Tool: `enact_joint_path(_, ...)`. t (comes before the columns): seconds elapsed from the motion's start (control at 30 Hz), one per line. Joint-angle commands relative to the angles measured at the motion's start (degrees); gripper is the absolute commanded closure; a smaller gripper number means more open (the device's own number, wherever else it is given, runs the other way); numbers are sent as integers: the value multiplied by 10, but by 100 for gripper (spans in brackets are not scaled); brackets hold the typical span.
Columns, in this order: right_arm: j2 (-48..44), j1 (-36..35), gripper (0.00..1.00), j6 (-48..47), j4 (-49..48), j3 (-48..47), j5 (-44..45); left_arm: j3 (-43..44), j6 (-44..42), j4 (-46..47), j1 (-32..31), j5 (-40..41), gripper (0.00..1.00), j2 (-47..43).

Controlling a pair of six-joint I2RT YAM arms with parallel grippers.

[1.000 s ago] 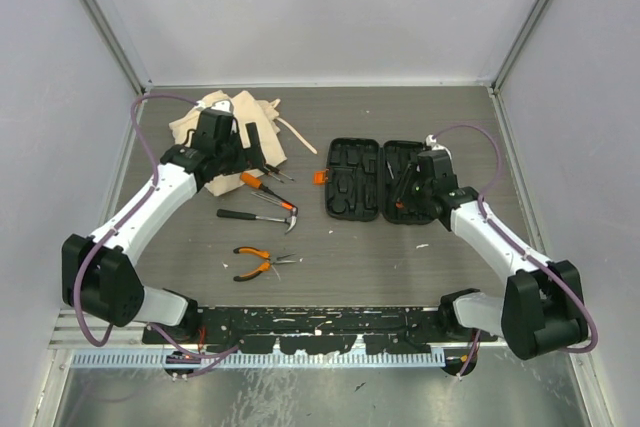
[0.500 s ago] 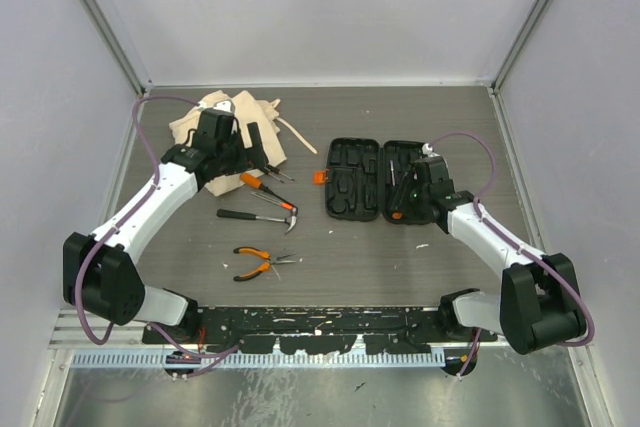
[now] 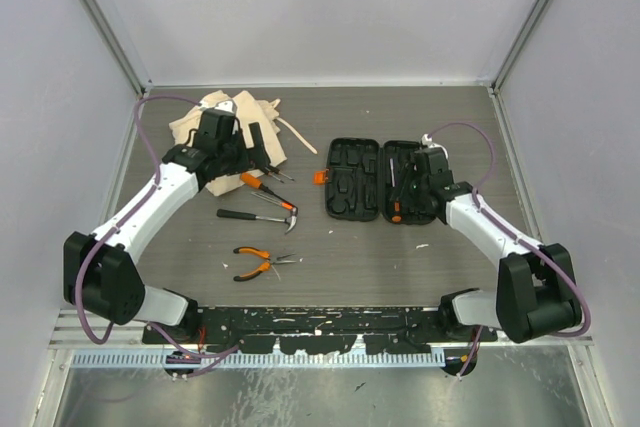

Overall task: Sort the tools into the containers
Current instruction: Place the screwdriver in the storage box.

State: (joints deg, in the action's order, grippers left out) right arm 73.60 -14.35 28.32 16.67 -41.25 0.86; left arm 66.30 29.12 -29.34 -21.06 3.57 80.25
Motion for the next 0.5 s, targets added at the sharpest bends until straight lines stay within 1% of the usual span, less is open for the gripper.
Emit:
enact_joint_path(0.0,21,10,50,-24,-26,-47,-11,14,-1,29,-5,-11,2,3)
enact_joint_path(0.1,39,10,50,-28,-14,-55,-25,15,-1,28,-5,-13,2,7)
enact_joint_path(0.3,37,10,54,-35,17,-44,-34,15,0,33,-6,-18,2,13)
enact_joint_path(0.37,38,10,57,-37,18,-37,-33,16,1,33,-6,-21,2,17)
enact_joint_path(0.47,49,10,65,-40,15,-34,-28,16,3,34,-7,-24,2,20)
